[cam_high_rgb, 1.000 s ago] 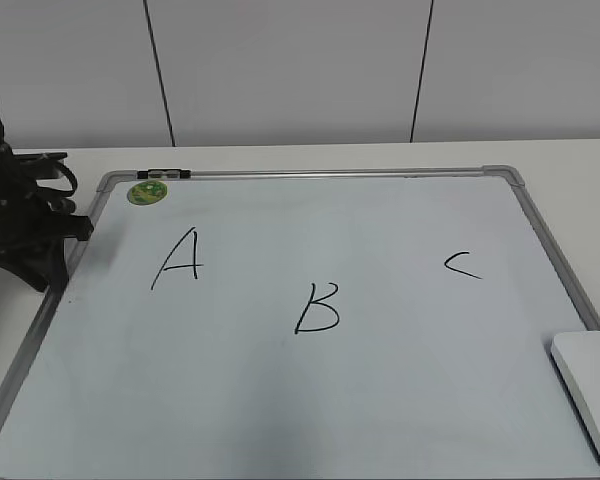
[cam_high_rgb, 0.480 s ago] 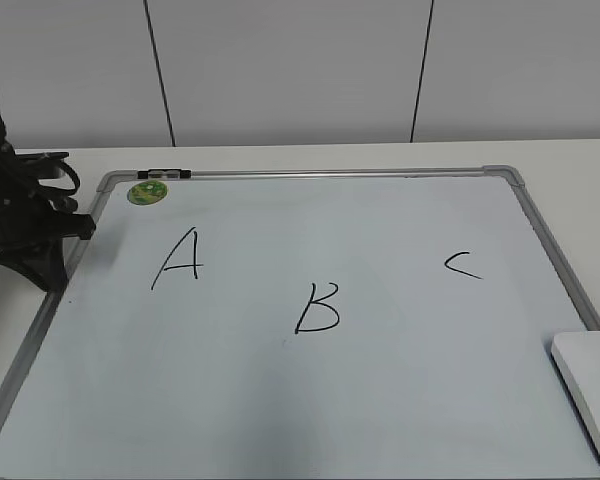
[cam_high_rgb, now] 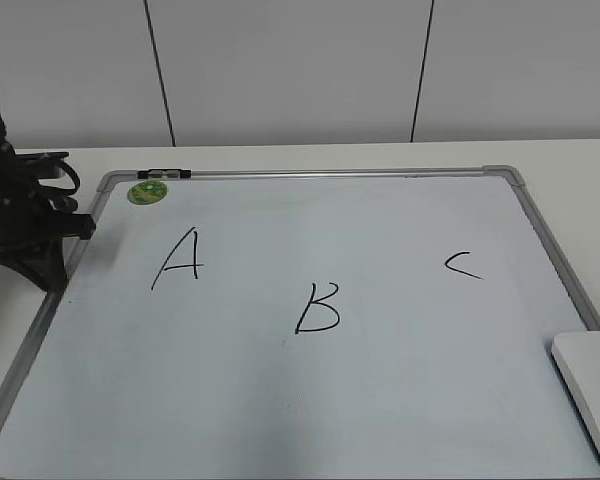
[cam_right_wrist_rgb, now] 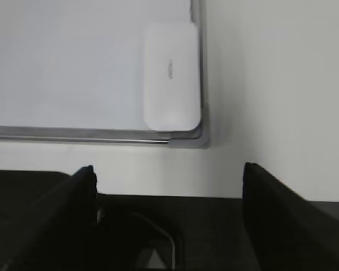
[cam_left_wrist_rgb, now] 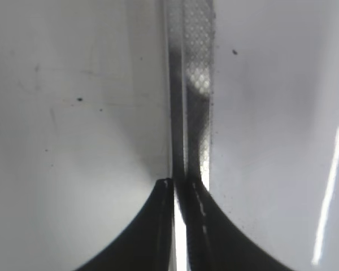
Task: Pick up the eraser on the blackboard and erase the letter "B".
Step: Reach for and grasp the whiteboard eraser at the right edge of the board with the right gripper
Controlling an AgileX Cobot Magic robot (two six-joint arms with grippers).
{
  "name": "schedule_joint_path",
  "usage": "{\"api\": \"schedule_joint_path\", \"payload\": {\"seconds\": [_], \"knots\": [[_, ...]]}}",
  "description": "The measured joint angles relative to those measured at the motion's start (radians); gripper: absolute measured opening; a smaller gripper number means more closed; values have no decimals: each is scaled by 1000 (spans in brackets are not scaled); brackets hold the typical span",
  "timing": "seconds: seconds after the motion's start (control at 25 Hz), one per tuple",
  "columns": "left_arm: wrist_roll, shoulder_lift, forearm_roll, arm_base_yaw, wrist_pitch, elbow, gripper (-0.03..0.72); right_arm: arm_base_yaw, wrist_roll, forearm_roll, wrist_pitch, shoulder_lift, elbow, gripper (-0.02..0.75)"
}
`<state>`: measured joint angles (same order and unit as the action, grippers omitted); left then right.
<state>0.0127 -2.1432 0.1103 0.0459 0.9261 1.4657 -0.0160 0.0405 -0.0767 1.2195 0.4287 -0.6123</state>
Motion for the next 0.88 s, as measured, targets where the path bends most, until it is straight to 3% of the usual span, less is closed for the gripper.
{"api": "schedule_joint_path", "payload": {"seconds": [0.24, 0.6, 0.88], "knots": [[0, 0, 0, 0, 0, 0, 40, 0, 17, -138, -3, 191, -4, 589], [0, 0, 0, 0, 0, 0, 41, -10, 18, -146, -82, 396, -4, 589], [0, 0, 0, 0, 0, 0, 41, -39, 25, -83, -181, 579, -4, 590]]}}
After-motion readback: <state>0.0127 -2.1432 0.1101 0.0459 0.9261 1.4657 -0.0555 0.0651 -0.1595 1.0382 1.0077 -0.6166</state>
